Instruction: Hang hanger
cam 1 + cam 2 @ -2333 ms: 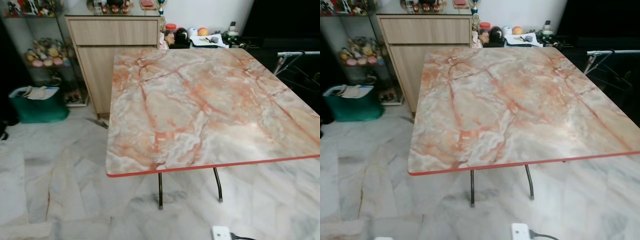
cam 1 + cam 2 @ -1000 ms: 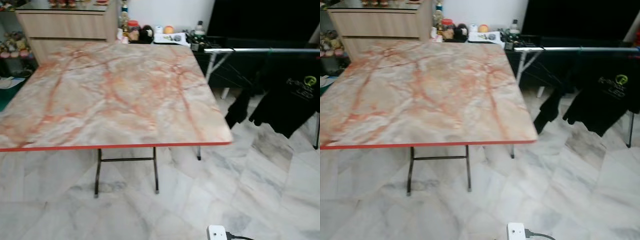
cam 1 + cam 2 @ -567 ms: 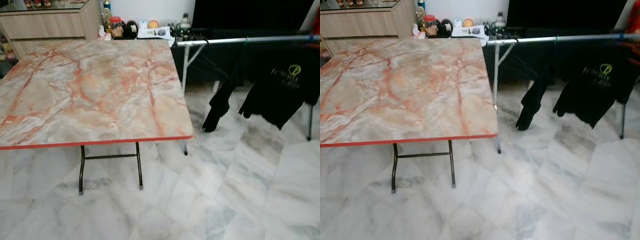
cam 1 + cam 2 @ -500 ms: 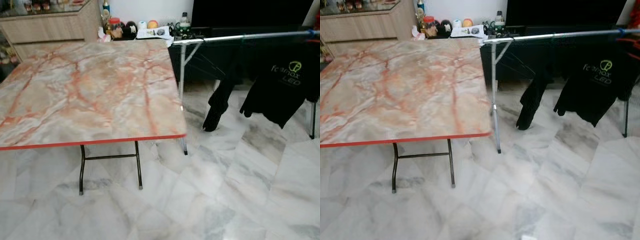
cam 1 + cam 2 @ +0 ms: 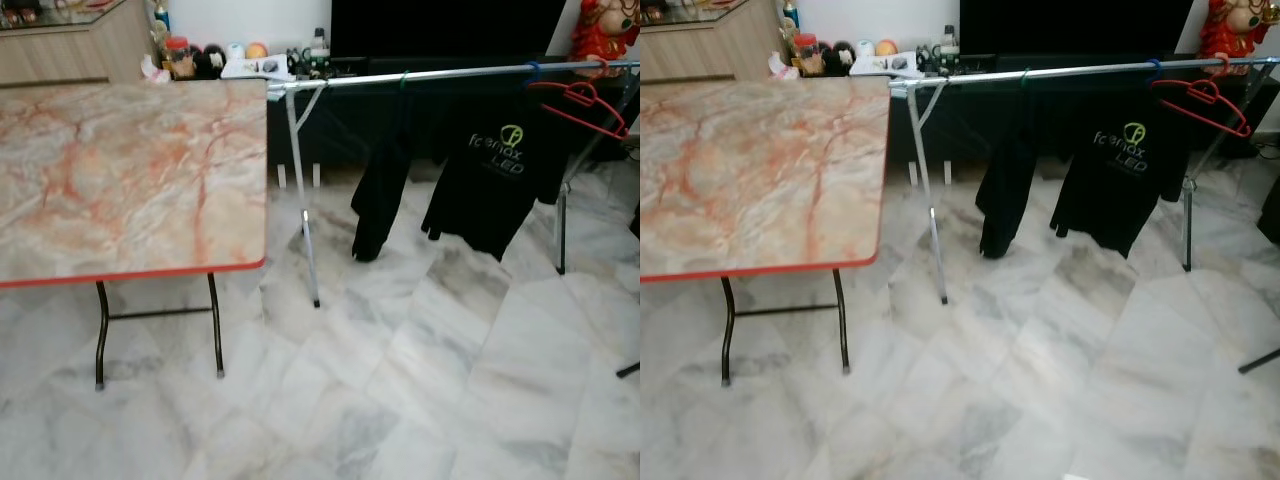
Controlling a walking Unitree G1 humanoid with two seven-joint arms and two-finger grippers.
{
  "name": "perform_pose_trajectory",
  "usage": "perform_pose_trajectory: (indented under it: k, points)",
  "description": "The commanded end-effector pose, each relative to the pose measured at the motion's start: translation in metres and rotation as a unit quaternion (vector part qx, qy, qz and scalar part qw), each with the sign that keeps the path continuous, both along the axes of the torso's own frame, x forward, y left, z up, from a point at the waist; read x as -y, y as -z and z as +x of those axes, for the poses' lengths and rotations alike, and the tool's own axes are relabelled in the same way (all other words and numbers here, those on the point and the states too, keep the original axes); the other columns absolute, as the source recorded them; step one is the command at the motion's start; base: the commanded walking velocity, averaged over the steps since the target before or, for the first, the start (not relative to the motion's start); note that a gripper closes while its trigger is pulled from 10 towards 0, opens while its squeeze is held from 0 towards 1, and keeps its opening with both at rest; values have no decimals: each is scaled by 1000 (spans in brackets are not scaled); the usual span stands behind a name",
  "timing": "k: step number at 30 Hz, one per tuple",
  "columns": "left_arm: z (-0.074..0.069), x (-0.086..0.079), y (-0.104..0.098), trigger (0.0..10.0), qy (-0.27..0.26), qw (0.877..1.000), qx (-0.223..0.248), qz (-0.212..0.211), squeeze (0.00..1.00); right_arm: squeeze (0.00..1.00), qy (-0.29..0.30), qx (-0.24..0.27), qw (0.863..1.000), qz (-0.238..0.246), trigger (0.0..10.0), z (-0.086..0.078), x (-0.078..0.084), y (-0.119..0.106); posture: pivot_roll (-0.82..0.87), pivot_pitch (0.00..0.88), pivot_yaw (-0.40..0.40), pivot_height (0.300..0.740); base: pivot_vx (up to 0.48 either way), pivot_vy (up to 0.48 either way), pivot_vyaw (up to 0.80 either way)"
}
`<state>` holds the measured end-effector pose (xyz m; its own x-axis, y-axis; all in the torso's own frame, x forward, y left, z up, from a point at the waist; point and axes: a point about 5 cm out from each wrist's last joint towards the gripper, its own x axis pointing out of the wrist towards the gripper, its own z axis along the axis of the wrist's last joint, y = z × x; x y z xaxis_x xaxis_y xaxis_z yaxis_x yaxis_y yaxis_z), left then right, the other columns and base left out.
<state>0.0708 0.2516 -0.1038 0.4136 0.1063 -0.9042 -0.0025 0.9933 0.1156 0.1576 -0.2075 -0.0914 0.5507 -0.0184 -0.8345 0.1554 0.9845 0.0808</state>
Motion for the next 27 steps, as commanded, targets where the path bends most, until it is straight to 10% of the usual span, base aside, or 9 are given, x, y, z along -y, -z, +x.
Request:
perform_pose_trajectory:
  k: [1, 27]
  points:
    - [-10, -5, 0, 10000, -14, 1000, -10, 4, 0, 0, 1, -6, 1000, 15, 10000, -3, -10, 3, 23, 108, 10, 740, 0, 0, 0]
    - [-10, -4, 0, 10000, -8, 1000, -5, -10, 0, 0, 6, -9, 1000, 0, 10000, -3, -11, 3, 23, 111, 13, 740, 160, 0, -179]
